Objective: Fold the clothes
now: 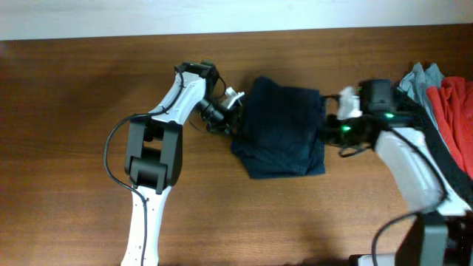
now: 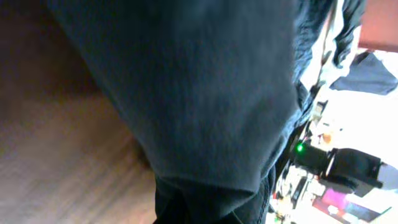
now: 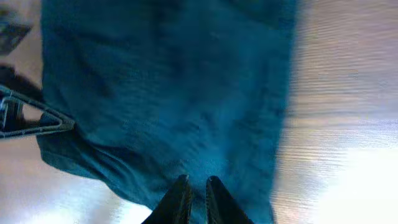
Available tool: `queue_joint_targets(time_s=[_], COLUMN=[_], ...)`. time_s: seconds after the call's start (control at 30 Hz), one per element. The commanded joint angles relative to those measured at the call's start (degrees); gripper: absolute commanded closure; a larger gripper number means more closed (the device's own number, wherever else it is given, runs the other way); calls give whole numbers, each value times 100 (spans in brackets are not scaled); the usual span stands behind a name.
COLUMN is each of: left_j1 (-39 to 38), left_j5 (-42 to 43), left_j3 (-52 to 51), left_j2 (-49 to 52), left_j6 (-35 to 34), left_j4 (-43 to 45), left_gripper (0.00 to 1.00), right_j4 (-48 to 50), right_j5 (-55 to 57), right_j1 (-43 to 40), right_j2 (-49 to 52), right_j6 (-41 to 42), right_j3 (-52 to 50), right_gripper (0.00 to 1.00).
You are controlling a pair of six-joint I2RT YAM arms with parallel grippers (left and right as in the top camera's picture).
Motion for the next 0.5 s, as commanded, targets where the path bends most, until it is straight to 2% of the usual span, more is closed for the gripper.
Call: queue_joint_targets(time_s=[0.0,0.1,0.17,0.23,0.33,0.47], left_j1=[-487,-778,-866,-822,-579,-203], left_j5=[-365,-1165,-1749,-2098,-2406,-2645], left_j3=[9,9,9,9,9,9], left_j2=[107,107,107,107,107,107], left_j6=[251,-514,-1126,-1578,-1939,-2000], left_j4=[-103,177,323,343,271,149], left_gripper=[99,99,99,99,99,99], right_j4=[278,728,960,940,599,273], right_j5=[-197,-538,-275,680,1810,2002], right_j1=[625,1034,1198,1158,817,173], right_j2=[612,1178,1556,1932,2304,2387], right_j6=[-520,-1043,-1060,-420,476,706], right_j3=[-9,-9,-7,-7,-7,-7], right_gripper=[85,89,89,96,96,96])
